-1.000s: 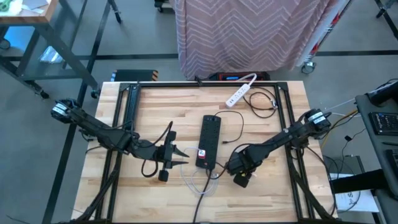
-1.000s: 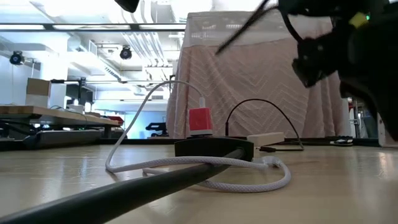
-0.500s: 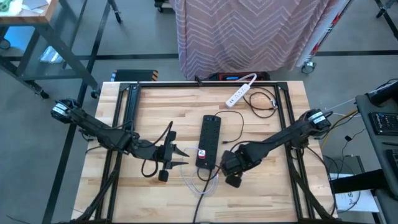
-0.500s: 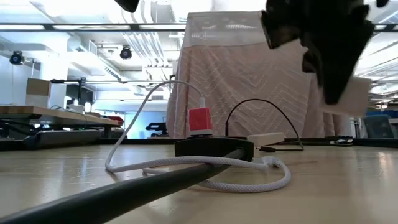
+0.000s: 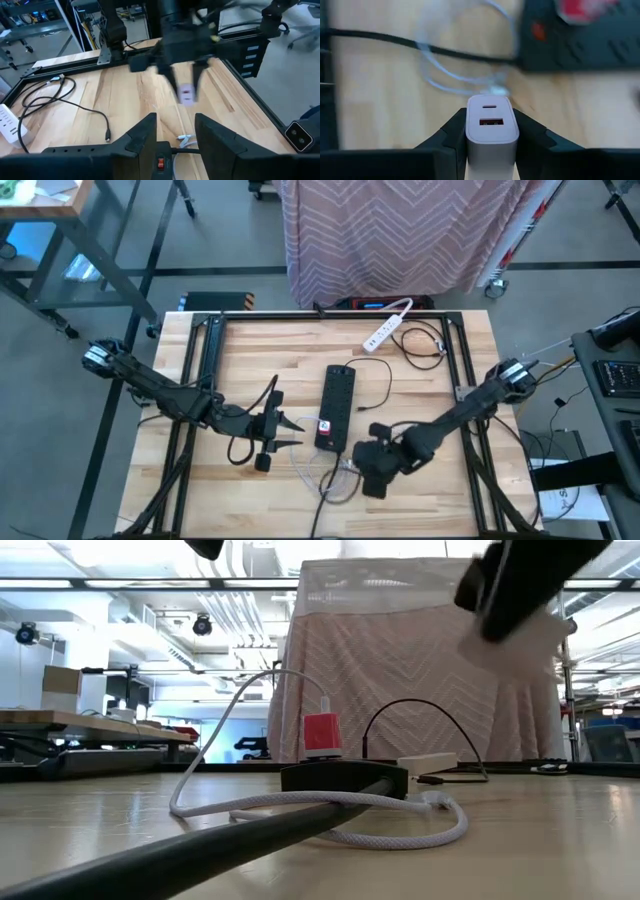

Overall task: Insert USB
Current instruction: Insert the pink charger adapter into the white outlet extension

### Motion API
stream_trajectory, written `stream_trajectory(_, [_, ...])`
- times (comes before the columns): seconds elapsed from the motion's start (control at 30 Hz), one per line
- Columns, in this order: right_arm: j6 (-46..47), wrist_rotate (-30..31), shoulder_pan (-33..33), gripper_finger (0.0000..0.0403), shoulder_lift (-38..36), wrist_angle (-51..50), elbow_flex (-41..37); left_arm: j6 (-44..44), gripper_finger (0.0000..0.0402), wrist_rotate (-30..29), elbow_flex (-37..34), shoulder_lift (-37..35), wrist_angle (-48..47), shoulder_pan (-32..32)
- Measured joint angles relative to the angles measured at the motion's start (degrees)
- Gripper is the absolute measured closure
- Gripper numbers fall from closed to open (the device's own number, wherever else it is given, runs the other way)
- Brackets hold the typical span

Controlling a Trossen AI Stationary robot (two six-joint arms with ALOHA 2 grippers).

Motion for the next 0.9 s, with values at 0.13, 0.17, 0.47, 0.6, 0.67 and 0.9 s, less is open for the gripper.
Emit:
stream_trajectory(0.13, [-5.6,1.7,0.7,0.0303,0.0,14.5,-3.0,0.0,0.0292,0.0,0.0,0.0,0.0,0.0])
stream_trajectory(0.17, [-7.1,1.9,0.8,0.0303,0.0,18.7,-4.0,0.0,0.0294,0.0,0.0,0.0,0.0,0.0])
stream_trajectory(0.47, [-16.4,2.5,0.8,0.0303,0.0,38.7,-10.8,0.0,0.031,0.0,0.0,0.0,5.5,0.0])
stream_trajectory(0.6, [-19.2,2.9,0.7,0.0303,0.0,41.5,-11.2,1.6,0.0315,0.0,0.0,0.0,11.2,0.0])
stream_trajectory(0.67, [-20.3,2.9,0.7,0.0303,0.0,41.5,-11.1,1.6,0.0317,0.1,0.0,0.0,11.8,0.0])
stream_trajectory(0.9, [-23.0,2.9,0.7,0.0303,-0.5,42.0,-11.0,2.9,0.031,1.1,0.0,1.9,13.1,-0.2])
